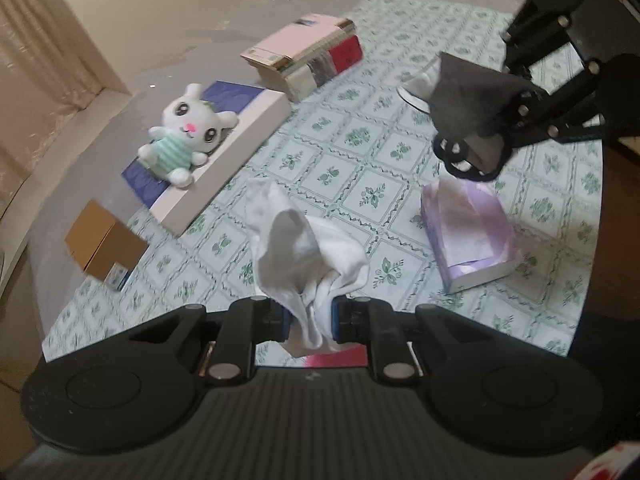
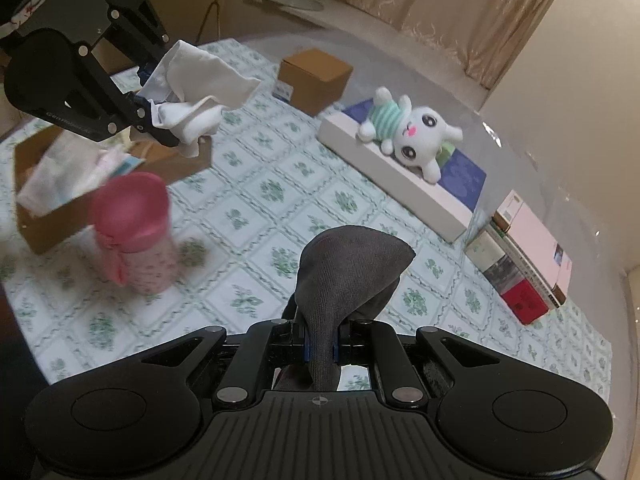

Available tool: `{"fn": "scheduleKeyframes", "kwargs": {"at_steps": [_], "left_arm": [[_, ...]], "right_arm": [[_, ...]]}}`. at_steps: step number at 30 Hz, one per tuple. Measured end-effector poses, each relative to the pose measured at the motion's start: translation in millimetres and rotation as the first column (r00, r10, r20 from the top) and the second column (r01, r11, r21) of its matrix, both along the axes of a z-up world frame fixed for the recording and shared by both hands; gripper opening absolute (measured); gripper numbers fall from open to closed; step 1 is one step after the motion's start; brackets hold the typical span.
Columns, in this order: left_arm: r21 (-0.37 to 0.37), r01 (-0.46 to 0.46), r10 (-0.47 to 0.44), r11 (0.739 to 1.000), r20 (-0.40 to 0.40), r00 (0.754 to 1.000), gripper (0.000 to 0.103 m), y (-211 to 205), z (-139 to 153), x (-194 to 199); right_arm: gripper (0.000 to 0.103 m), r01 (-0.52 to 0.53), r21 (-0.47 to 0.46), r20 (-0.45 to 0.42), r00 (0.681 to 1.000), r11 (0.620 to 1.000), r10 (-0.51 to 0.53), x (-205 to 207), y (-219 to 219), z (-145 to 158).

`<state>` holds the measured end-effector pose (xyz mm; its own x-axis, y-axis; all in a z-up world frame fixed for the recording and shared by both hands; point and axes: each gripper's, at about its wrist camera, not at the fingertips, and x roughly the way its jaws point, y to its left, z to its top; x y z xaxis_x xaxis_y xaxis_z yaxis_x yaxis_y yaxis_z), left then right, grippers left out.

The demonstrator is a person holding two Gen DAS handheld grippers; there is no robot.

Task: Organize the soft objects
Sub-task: 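Carry the white cloth and grey cloth over into the cardboard box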

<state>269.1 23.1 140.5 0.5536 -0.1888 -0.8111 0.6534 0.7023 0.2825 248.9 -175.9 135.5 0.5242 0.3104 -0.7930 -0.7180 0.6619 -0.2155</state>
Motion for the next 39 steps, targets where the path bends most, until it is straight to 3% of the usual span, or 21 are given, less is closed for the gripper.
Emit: {"fn": "scheduleKeyframes", "kwargs": {"at_steps": [11,14,21,25,33,39], "left_arm": [[-0.170,-0.145,0.161,0.975,0.082,0.984,0.016,26,9,-87],[-0.225,-0.199,0.224,0.954,0.088,0.971,0.016,36,3,-104],[-0.266,-0.329,0.373,0.906,0.138,0.918,0.016,49,-15,-137],[-0.338,-0.378,0.440,0.862,0.129,0.888,0.016,56,-23,-153],[-0.415,-0.415,0.504,0.810,0.130,0.854,0.016,56,-33,-191],[-0.450,-0.448,0.546,0.772,0.110,0.830,0.016,59,-42,-216]], "right_arm": [[0.010,0.015,0.082,0.034,0.999,0.997,-0.018,-58,-9,14],[0.010,0.021,0.100,0.038,0.999,0.995,-0.025,-71,-14,13],[0.010,0.059,0.157,0.041,0.997,0.986,-0.066,-90,-29,6],[0.010,0.090,0.199,0.027,0.995,0.976,-0.098,-98,-39,0],[0.010,0.159,0.283,-0.042,0.987,0.946,-0.154,-117,-46,-20],[0.010,0.144,0.311,-0.094,0.988,0.939,-0.121,-139,-28,-38]]}}
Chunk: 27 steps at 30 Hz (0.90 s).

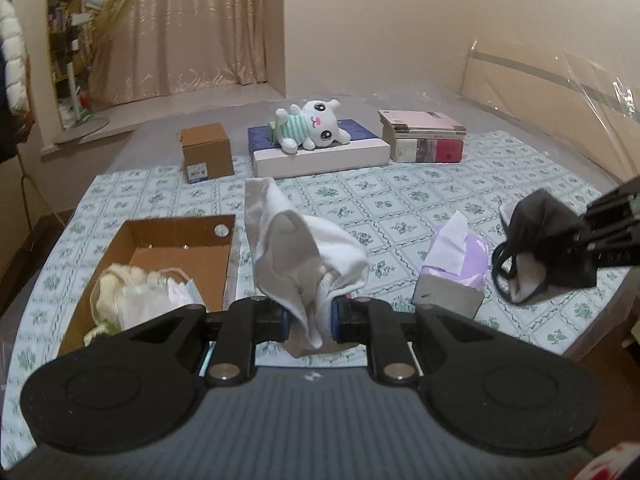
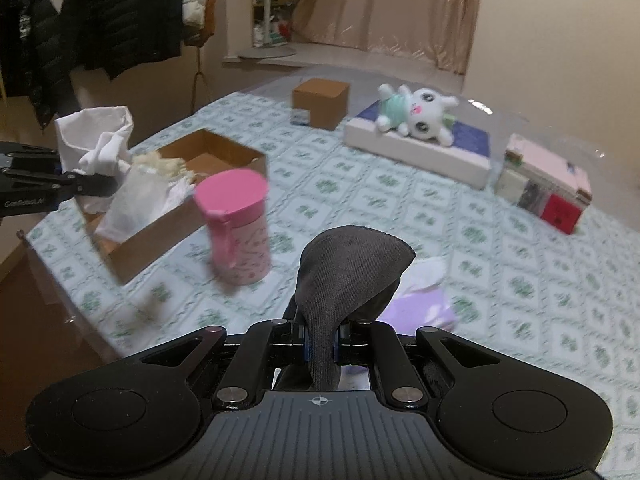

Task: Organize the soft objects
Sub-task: 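Carry the white cloth and grey cloth over into the cardboard box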

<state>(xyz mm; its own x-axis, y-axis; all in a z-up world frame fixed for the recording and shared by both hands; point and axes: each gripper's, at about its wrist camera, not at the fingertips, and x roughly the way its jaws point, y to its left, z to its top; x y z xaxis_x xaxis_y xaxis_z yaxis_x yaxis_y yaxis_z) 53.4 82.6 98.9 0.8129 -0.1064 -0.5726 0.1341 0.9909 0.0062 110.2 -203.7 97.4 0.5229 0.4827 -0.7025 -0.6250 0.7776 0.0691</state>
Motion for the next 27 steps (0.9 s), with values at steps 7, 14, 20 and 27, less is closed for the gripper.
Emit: {"fn": "scheduleKeyframes", "kwargs": {"at_steps": [7,14,20,27], "left_arm": [[0.009,-0.053,0.053,0.999,-0.024,0.998,0.016,13,-13,-25],[0.048,-0.118,0.120,0.992,-0.038,0.992,0.016,34,-26,-45],[0.042,-0.176,0.178,0.983,-0.038,0.983,0.016,60,-30,-55],[0.051,-0.224,0.226,0.973,-0.039,0.973,0.016,90,-34,-59]], "right_arm": [[0.010,-0.049,0.033,-0.029,0.998,0.998,0.050,-17,31,-13],[0.010,-0.118,0.068,-0.050,0.991,0.991,0.121,-28,73,-18],[0.010,-0.175,0.092,-0.071,0.981,0.980,0.182,-34,111,-20],[0.010,-0.253,0.114,-0.081,0.961,0.961,0.263,-34,163,-18]]}}
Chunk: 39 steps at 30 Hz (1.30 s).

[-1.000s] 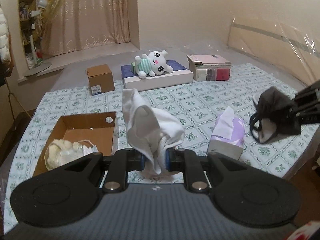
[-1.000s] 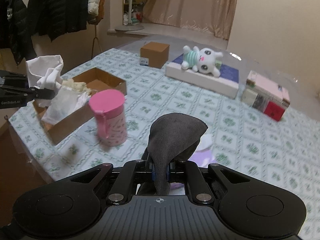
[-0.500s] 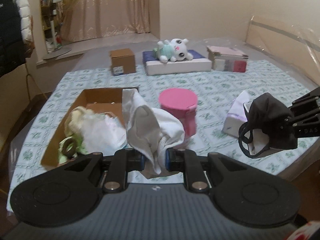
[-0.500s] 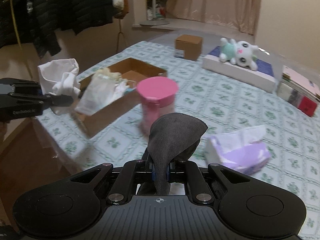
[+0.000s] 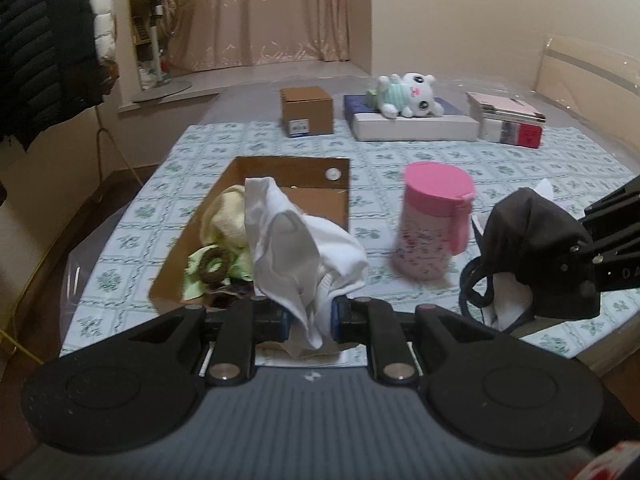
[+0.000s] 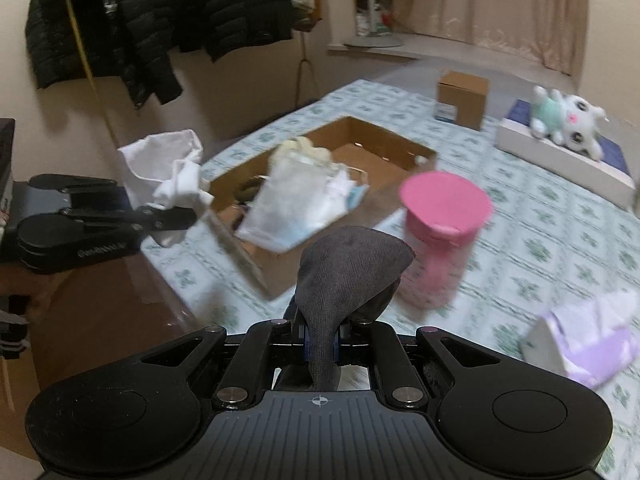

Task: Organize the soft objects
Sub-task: 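Carry the white cloth and grey cloth over into the cardboard box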

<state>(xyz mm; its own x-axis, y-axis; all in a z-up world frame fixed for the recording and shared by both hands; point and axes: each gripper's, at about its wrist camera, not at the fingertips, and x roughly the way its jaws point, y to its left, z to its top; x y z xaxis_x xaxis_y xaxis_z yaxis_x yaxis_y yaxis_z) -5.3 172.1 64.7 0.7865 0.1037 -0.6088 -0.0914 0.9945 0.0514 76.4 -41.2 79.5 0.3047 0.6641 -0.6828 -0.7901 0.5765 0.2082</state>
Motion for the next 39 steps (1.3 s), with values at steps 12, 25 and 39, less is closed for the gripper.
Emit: {"fn": "scheduleKeyframes", "kwargs": {"at_steps": [12,25,39], "left_arm": [[0.032,-0.021,0.022,0.999,-0.022,1.000,0.016,62,-6,33],[0.006,0.099,-0.097,0.995,-0.179,0.979,0.016,116,-59,103],[0.021,0.215,-0.200,0.976,-0.289,0.936,0.017,131,-102,173]], "right_arm": [[0.010,-0.076,0.049,0.012,0.997,0.996,0.076,40,101,10],[0.010,-0.125,-0.049,-0.087,0.989,0.991,0.120,86,197,-61],[0.010,-0.044,-0.214,0.013,0.999,0.976,0.048,125,222,-116]]}}
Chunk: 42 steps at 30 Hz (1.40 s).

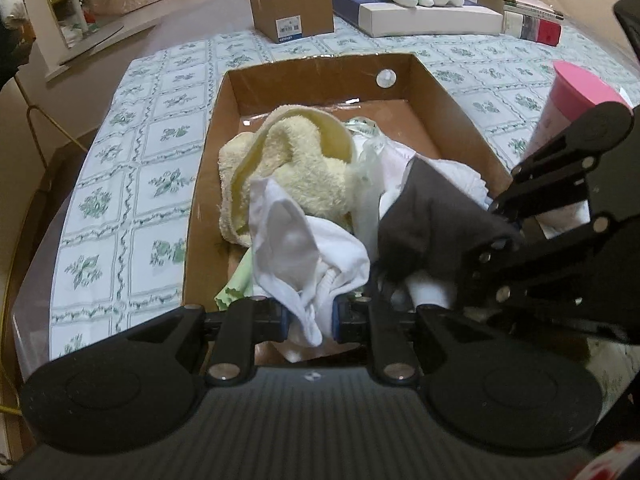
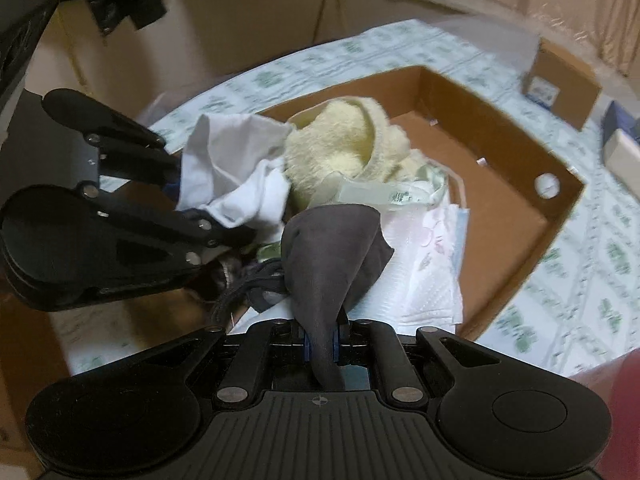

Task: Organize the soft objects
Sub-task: 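Carry the white cloth and grey cloth over into the cardboard box, then open both tools to release the white and grey cloths into the box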

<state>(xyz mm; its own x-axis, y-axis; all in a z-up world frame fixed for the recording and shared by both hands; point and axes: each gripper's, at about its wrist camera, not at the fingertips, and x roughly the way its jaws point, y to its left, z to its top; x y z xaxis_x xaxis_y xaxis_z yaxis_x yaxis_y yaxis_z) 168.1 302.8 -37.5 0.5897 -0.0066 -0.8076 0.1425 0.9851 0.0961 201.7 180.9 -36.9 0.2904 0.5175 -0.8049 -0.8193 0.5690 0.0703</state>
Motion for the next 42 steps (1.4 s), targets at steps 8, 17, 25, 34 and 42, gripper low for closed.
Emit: {"fn": "scheduleKeyframes", "kwargs": {"at_steps": [8,17,25,34,42], "left_arm": [[0.024,0.040,-0.040,0.999,-0.021,0.999,0.020,-9,-6,18],[0.025,0.024,-0.024,0.999,-0.012,1.000,0.040,-7,4,-1],[0.090,0.018,-0.025,0.996,0.072,0.997,0.063,-10,31,-30],[0.081,-0.086,0.073,0.993,0.151,0.986,0.082,-11,55,-57],[0.006,-0.205,0.200,0.979,0.187,0.962,0.087,-15,59,-80]], "right_arm": [[0.010,0.025,0.013,0.018,1.000,1.000,-0.025,11,8,1],[0.010,-0.031,0.096,0.012,0.999,0.995,0.030,-8,0,14],[0.058,-0.029,0.160,0.082,0.996,0.987,0.016,-20,-20,35],[0.067,-0.010,0.227,0.107,0.994,0.974,-0.015,-41,-49,58],[0.070,0.014,0.280,0.109,0.993,0.960,-0.046,-66,-76,76]]}}
